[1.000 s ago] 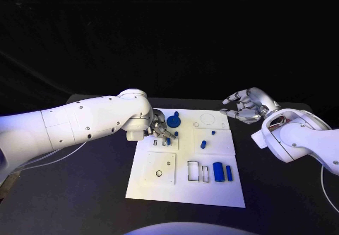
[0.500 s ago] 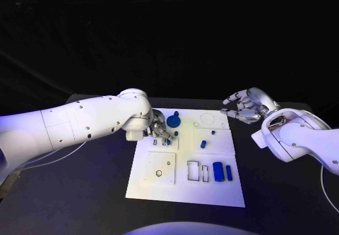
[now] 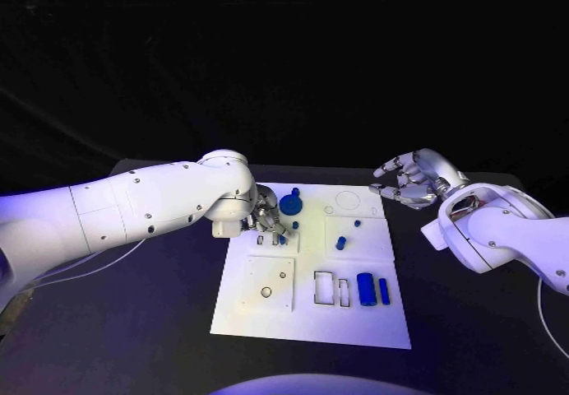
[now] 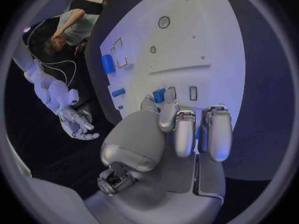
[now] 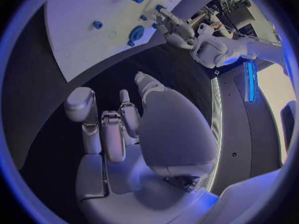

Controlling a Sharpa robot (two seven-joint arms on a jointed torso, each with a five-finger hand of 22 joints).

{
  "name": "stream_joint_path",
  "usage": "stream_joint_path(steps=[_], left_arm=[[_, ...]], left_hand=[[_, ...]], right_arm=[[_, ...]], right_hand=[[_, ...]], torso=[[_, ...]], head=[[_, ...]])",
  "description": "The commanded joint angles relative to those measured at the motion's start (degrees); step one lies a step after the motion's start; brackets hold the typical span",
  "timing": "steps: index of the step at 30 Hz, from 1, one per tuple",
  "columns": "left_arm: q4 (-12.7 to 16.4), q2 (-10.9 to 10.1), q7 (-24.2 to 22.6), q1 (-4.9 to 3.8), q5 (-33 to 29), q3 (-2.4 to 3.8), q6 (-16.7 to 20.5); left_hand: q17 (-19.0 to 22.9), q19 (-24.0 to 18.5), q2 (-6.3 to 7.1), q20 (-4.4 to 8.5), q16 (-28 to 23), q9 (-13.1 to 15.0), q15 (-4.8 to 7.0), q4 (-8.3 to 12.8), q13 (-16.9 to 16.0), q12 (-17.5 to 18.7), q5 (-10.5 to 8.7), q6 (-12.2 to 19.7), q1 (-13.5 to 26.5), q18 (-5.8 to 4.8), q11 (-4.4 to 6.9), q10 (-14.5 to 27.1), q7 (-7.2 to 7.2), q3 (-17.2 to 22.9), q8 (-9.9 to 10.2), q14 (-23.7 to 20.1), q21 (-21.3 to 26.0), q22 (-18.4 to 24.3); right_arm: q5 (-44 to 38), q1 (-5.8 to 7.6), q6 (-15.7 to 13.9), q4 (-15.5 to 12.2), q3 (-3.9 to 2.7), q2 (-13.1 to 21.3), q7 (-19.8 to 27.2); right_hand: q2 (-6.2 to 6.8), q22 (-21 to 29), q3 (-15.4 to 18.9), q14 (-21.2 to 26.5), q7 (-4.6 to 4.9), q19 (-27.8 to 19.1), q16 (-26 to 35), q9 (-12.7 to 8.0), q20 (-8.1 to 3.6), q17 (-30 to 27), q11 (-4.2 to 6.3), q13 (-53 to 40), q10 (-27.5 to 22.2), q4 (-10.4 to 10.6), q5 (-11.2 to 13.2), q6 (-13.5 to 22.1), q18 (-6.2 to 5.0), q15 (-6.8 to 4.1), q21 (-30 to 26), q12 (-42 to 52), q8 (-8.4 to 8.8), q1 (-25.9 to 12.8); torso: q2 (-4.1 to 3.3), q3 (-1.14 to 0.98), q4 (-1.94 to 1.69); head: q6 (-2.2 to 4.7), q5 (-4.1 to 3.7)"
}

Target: Assemble the parts on the task board

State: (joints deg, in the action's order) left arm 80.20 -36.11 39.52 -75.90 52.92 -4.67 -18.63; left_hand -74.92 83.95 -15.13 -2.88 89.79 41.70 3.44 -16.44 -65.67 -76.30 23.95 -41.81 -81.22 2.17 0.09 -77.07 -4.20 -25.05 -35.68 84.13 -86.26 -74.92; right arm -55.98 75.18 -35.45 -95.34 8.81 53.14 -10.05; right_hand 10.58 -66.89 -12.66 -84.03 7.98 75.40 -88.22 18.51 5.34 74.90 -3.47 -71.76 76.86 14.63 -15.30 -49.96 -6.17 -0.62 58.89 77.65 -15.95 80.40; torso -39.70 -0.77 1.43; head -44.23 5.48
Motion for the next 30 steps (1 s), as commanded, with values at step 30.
stream_joint_path(steps=[30], left_arm=[[-0.3,0.1,-0.2,-0.04,-3.3,0.01,1.3]], left_hand=[[-15.1,2.3,6.17,1.07,0.2,-0.6,1.1,-0.4,-3.0,-1.8,-3.43,-0.6,-10.8,-0.68,1.28,1.5,1.22,21.8,-3.8,5.9,-0.1,-9.9]], right_arm=[[-0.9,-0.38,2.1,0.4,0.06,-0.2,-1.3]], right_hand=[[0.54,0.2,-0.1,-4.6,-0.05,-0.4,0.3,0.2,-0.09,9.7,0.26,-0.1,-0.1,0.4,-0.5,0.2,-0.93,-0.22,-0.6,-0.1,-0.37,0.0]], torso=[[-0.02,0.0,0.0]], head=[[-0.06,0.12]])
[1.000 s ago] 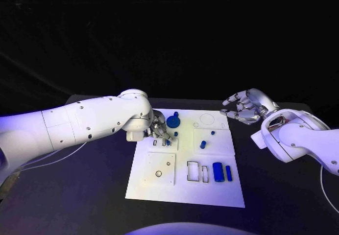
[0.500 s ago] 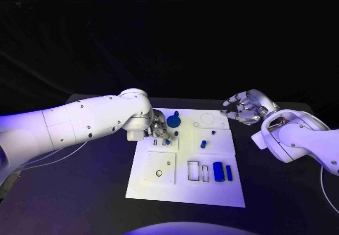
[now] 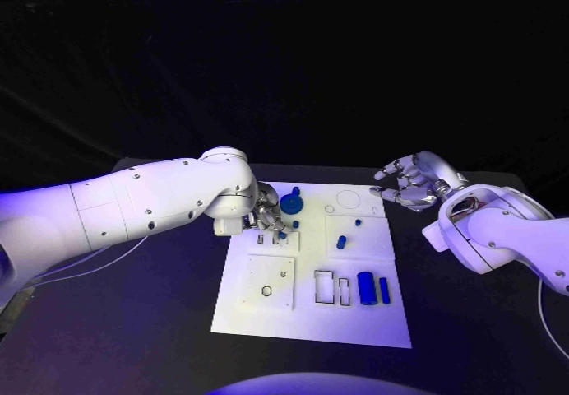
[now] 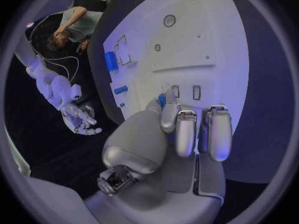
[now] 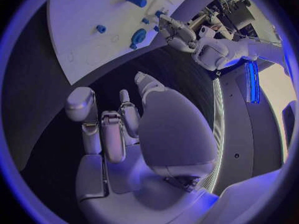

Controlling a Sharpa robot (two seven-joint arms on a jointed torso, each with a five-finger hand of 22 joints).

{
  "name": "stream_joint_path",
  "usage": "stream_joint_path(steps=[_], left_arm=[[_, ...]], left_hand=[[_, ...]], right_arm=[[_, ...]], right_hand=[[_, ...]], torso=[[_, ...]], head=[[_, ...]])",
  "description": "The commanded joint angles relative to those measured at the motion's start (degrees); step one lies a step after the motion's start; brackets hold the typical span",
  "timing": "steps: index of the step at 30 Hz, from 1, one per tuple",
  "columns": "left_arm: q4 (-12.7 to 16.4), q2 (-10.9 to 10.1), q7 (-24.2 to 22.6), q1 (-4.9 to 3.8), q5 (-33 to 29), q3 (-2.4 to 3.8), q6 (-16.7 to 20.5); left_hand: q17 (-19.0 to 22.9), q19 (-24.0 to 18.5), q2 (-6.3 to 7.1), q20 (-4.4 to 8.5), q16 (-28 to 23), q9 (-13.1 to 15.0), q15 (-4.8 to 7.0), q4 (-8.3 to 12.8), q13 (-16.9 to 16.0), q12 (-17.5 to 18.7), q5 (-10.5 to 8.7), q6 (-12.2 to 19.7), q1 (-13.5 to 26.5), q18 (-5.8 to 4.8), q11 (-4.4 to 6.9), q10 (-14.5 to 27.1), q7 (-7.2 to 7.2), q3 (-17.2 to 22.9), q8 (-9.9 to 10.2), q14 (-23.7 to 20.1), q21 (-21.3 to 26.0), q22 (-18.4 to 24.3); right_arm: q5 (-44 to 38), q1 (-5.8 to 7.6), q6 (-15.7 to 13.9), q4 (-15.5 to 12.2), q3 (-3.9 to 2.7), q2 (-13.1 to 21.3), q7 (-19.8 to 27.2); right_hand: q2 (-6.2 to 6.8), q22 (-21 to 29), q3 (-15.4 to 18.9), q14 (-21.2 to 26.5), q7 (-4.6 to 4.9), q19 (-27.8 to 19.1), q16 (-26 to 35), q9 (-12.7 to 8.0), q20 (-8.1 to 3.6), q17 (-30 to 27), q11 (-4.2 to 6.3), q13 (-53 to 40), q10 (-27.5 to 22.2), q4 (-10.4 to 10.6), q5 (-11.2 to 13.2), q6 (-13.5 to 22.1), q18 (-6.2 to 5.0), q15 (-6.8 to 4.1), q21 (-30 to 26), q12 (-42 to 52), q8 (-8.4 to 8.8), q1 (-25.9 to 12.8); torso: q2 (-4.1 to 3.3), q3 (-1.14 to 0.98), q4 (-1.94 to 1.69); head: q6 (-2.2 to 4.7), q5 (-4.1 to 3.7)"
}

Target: Assemble the parts on the task board

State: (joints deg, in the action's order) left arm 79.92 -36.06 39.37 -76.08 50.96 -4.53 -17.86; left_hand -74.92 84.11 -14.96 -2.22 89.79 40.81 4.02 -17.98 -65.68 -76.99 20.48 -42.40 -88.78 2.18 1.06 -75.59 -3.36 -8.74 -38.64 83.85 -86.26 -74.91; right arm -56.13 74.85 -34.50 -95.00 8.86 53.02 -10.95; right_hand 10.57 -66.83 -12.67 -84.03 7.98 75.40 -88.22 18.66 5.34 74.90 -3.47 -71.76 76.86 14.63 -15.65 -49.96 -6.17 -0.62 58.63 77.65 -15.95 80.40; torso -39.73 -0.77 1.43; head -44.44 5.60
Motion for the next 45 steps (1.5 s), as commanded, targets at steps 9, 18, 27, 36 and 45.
stream_joint_path(steps=[9,18,27,36,45], left_arm=[[-0.1,-0.2,-0.2,0.14,-4.6,-0.13,1.3],[-0.1,-0.5,-0.3,0.13,-6.2,-0.14,1.9],[0.3,-1.1,-0.6,0.14,-7.2,-0.15,3.2],[1.5,-2.1,-1.0,0.21,-5.7,-0.17,4.5],[3.1,-3.6,-1.2,0.59,-2.7,-0.43,5.6]], left_hand=[[-15.1,2.3,24.09,-0.07,0.2,3.7,-0.02,9.8,-1.9,-1.0,2.16,1.5,20.5,-0.7,-0.31,-0.6,-0.17,54.9,-9.8,6.2,0.0,-10.4],[-15.1,2.5,23.51,-0.02,0.2,3.5,0.16,14.7,-1.7,-1.0,6.07,0.8,24.6,-0.76,-0.11,-0.7,-0.19,57.7,-11.1,6.2,-0.1,-10.7],[-15.1,2.6,23.47,0.01,0.2,3.3,0.18,16.1,-1.9,-1.1,6.77,0.2,25.4,-0.8,-0.1,-1.0,-0.05,58.3,-11.4,6.2,-0.2,-10.8],[-15.1,2.6,23.96,0.09,0.2,2.7,0.28,18.1,-2.4,-1.4,9.74,-1.2,27.1,-0.8,0.0,-1.9,0.23,58.6,-11.6,6.2,-0.2,-10.9],[-15.1,2.7,24.16,0.21,0.2,2.2,0.43,19.0,-2.5,-1.4,11.38,-2.2,27.7,-0.85,0.12,-2.3,0.38,58.7,-11.5,6.2,-0.3,-11.1]], right_arm=[[-0.7,-0.18,1.4,0.1,0.04,-0.1,-0.6],[-0.7,-0.35,1.5,0.2,0.05,-0.1,-0.6],[-0.6,-0.57,1.6,0.2,0.06,-0.1,-0.5],[-0.6,-0.67,1.7,0.2,0.06,-0.1,-0.5],[-0.6,-0.72,1.4,0.2,0.06,0.0,-0.2]], right_hand=[[0.57,0.2,-0.1,-4.6,-0.05,-0.4,0.4,0.1,-0.11,9.7,0.25,0.0,-0.1,0.7,-0.3,0.2,-0.94,-0.23,-0.4,-0.1,-0.44,-0.3],[0.57,0.2,-0.1,-4.6,-0.05,-0.4,0.4,0.1,-0.11,9.7,0.25,0.0,-0.1,0.7,-0.3,0.2,-0.94,-0.23,-0.4,-0.1,-0.44,-0.3],[0.57,0.2,-0.1,-4.6,-0.05,-0.4,0.4,0.1,-0.11,9.7,0.25,0.0,-0.1,0.7,-0.3,0.2,-0.94,-0.23,-0.4,-0.1,-0.44,-0.3],[0.61,0.2,-0.1,-4.6,-0.07,-0.4,0.4,0.2,-0.12,9.7,0.27,0.0,-0.1,0.9,-0.4,0.2,-0.94,-0.24,-0.5,-0.1,-0.49,-0.4],[0.59,0.2,-0.2,-4.6,-0.08,-0.4,0.4,0.2,-0.12,9.6,0.28,0.0,-0.1,1.1,-0.5,0.2,-0.96,-0.25,-0.6,-0.1,-0.54,-0.4]], torso=[[-0.03,-0.03,-0.02],[-0.02,-0.07,-0.01],[0.01,-0.02,0.01],[-0.04,-0.02,-0.03],[0.02,0.01,-0.14]], head=[[0.19,0.11],[0.09,0.26],[0.14,0.38],[0.08,0.53],[-0.02,0.58]])
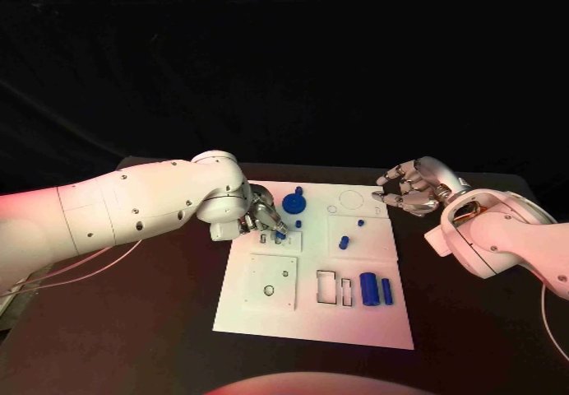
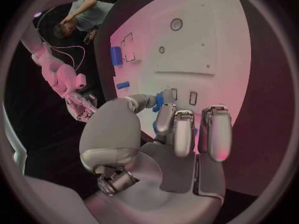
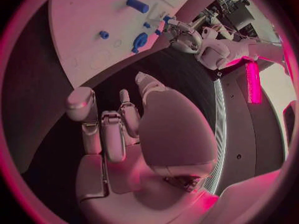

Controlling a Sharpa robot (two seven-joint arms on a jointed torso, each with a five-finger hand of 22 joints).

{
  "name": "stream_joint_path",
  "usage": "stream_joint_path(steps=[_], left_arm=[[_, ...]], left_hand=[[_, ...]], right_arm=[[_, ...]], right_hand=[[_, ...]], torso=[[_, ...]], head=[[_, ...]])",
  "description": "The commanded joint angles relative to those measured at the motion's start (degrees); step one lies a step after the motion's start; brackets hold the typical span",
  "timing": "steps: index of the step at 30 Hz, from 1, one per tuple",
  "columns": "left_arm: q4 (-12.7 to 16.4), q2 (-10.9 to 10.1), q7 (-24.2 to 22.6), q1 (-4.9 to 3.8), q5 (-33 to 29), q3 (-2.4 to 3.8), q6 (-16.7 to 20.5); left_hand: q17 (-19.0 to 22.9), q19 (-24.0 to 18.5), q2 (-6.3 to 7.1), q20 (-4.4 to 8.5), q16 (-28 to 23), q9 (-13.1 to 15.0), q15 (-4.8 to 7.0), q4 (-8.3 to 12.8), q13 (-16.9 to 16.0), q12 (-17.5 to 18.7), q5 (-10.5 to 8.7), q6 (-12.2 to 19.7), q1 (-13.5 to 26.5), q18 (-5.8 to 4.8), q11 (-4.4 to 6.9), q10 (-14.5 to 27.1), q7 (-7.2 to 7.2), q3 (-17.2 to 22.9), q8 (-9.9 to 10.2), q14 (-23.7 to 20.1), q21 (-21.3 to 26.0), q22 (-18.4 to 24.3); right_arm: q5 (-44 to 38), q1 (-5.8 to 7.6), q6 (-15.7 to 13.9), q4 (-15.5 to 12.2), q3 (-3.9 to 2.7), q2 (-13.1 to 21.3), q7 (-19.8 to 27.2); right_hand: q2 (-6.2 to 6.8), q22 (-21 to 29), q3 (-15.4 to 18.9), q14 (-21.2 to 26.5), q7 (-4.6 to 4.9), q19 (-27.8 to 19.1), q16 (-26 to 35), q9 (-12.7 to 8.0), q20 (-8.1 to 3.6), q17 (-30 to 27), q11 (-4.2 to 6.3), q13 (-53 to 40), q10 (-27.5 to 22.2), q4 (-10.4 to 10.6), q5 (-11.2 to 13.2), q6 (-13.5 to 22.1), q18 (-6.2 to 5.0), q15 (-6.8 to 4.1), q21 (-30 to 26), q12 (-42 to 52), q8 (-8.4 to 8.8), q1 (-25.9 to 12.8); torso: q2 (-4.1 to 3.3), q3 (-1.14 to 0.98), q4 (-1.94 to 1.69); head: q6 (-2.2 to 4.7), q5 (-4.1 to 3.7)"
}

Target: Assemble the parts on the task board

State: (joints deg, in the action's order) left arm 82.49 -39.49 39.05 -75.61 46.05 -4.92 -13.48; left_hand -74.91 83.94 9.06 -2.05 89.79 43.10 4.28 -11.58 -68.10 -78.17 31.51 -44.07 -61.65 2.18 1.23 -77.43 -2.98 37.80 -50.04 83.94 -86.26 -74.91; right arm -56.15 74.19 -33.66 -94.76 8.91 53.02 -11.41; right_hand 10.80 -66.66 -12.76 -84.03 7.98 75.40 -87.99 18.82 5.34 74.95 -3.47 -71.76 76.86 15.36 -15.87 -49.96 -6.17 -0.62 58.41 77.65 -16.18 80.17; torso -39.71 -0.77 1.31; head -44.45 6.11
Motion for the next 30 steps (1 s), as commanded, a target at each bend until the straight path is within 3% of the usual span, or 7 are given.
stream_joint_path(steps=[1,18,30], left_arm=[[0.7,-0.3,-0.9,0.18,2.8,-0.07,1.4],[0.7,-0.3,-1.0,0.65,7.3,-0.48,1.7],[0.0,0.2,-0.6,0.94,7.3,-0.6,-0.4]], left_hand=[[-15.1,2.9,0.17,0.06,0.2,-0.1,0.19,12.6,-0.1,-0.2,0.49,-0.6,0.6,-0.88,-0.03,-0.5,0.02,12.1,-0.1,6.1,-0.4,-11.2],[-15.1,3.0,0.28,0.13,0.2,-0.3,0.26,12.9,-0.2,-0.2,1.3,-1.0,0.9,-0.92,0.03,-0.8,0.1,12.1,-0.1,6.1,-0.5,-11.4],[-15.1,3.0,0.32,0.14,0.2,-0.3,0.28,12.9,-0.1,-0.2,1.33,-1.1,1.0,-0.89,0.04,-0.8,0.11,12.1,-0.1,6.1,-0.4,-11.3]], right_arm=[[-0.6,-0.06,0.5,-0.1,0.0,0.0,0.2],[-0.6,-0.22,-0.3,-0.1,0.0,0.0,0.8],[-0.5,-0.23,-0.3,-0.2,0.0,0.1,0.8]], right_hand=[[0.37,0.1,-0.1,-4.6,-0.08,-0.4,0.2,0.1,-0.12,9.5,0.28,0.0,-0.1,0.3,-0.2,0.2,-0.96,-0.24,-0.4,-0.1,-0.31,-0.2],[0.37,0.1,-0.1,-4.6,-0.09,-0.4,0.2,0.1,-0.13,9.5,0.29,0.0,-0.1,0.4,-0.3,0.2,-0.98,-0.25,-0.5,-0.1,-0.33,-0.2],[0.38,0.1,-0.2,-4.6,-0.1,-0.4,0.2,0.1,-0.13,9.5,0.3,0.1,-0.1,0.4,-0.4,0.2,-0.98,-0.26,-0.5,-0.2,-0.35,-0.2]], torso=[[-0.01,0.02,0.0],[-0.13,0.02,0.13],[-0.15,-0.03,0.16]], head=[[-0.01,0.09],[-0.05,0.37],[-0.53,0.42]])
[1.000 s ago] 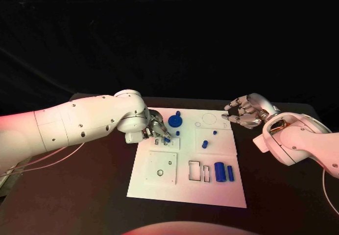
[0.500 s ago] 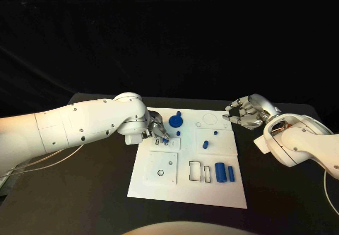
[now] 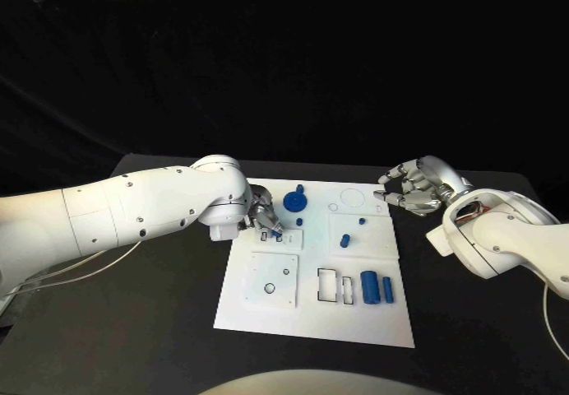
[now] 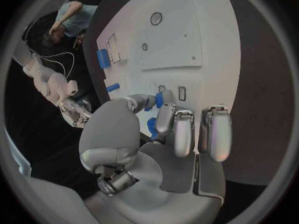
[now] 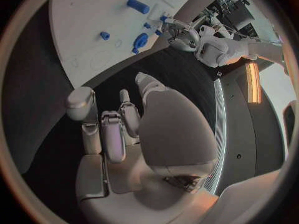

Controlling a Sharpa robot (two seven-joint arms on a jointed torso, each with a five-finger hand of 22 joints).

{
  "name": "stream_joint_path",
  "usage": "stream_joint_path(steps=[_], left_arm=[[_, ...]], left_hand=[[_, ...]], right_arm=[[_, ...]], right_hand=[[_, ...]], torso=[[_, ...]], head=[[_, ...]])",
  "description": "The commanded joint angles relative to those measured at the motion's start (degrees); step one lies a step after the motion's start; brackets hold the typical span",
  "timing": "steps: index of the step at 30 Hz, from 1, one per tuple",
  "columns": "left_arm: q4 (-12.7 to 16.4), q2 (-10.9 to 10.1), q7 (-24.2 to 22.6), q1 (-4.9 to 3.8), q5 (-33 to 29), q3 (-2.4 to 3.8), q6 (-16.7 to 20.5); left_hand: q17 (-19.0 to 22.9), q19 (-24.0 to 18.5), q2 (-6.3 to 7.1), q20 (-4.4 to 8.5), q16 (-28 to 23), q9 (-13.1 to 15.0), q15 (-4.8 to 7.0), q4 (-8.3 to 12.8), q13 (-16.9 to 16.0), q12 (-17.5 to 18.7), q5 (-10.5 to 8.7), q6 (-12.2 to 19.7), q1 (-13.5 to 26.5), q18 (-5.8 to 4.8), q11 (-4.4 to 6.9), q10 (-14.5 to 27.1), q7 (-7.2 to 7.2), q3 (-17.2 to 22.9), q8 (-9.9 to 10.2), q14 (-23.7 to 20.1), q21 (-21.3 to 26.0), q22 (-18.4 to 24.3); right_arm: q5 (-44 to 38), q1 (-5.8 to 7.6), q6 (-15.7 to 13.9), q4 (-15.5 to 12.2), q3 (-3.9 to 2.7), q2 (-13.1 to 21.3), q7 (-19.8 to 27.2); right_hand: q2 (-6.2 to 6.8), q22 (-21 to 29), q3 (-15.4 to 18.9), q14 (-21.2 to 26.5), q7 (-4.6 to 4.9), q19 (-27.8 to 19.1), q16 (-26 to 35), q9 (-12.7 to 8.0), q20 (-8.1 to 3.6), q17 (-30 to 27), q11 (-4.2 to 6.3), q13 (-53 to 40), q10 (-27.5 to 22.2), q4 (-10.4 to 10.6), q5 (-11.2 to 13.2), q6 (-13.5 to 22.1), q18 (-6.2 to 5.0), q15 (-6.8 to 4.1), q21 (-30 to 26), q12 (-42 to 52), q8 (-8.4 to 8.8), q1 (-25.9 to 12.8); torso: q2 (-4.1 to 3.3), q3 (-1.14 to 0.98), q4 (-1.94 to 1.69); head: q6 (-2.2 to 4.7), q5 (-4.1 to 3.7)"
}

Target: Assemble the parts on the task board

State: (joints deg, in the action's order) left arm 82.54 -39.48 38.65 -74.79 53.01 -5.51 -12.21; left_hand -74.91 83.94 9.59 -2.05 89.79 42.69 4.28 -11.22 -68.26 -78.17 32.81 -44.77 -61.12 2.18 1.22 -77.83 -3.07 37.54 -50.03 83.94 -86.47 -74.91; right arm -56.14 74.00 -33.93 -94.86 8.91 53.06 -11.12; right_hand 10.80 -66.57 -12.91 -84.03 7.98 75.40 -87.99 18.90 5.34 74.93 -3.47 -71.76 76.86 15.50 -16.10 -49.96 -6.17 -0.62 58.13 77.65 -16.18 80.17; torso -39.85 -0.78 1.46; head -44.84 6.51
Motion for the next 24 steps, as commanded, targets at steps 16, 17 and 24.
stream_joint_path(steps=[16,17,24], left_arm=[[-0.3,0.5,0.1,0.16,-1.2,-0.03,-3.7],[-0.3,0.5,0.1,0.16,-1.3,-0.03,-3.7],[-0.1,0.6,0.2,0.15,-1.4,-0.03,-4.0]], left_hand=[[-15.1,3.0,-0.28,0.17,0.2,0.0,0.3,12.6,0.0,-0.2,0.04,-0.4,0.5,-0.9,0.07,-0.4,0.22,12.3,-0.1,6.1,-0.2,-11.3],[-15.1,3.0,-0.28,0.17,0.2,0.0,0.3,12.6,0.0,-0.2,0.04,-0.4,0.5,-0.9,0.07,-0.4,0.22,12.3,-0.1,6.1,-0.2,-11.3],[-15.1,3.0,-0.33,0.2,0.2,-0.1,0.34,12.8,0.0,-0.2,0.36,-0.6,0.5,-0.92,0.11,-0.5,0.26,12.4,0.0,6.1,-0.3,-11.4]], right_arm=[[-0.6,-0.04,0.1,-0.1,0.0,0.0,0.4],[-0.6,-0.04,0.1,-0.1,0.0,0.0,0.4],[-0.6,-0.04,0.2,-0.1,0.0,0.0,0.4]], right_hand=[[0.39,0.0,-0.1,-4.6,-0.11,-0.4,0.2,0.1,-0.14,9.6,0.32,0.0,-0.1,0.3,-0.3,0.2,-0.96,-0.27,-0.2,-0.1,-0.38,-0.2],[0.39,0.0,-0.1,-4.6,-0.11,-0.4,0.2,0.1,-0.14,9.6,0.32,0.0,-0.1,0.3,-0.3,0.2,-0.96,-0.27,-0.2,-0.1,-0.38,-0.2],[0.4,-0.1,-0.2,-4.6,-0.12,-0.3,0.1,0.1,-0.15,9.8,0.33,-0.1,0.0,0.4,-0.4,0.1,-0.95,-0.28,-0.1,0.0,-0.4,-0.1]], torso=[[0.06,-0.01,-0.01],[0.06,-0.03,-0.01],[0.06,0.0,0.0]], head=[[-0.8,0.01],[-0.82,0.01],[-0.9,-0.02]])
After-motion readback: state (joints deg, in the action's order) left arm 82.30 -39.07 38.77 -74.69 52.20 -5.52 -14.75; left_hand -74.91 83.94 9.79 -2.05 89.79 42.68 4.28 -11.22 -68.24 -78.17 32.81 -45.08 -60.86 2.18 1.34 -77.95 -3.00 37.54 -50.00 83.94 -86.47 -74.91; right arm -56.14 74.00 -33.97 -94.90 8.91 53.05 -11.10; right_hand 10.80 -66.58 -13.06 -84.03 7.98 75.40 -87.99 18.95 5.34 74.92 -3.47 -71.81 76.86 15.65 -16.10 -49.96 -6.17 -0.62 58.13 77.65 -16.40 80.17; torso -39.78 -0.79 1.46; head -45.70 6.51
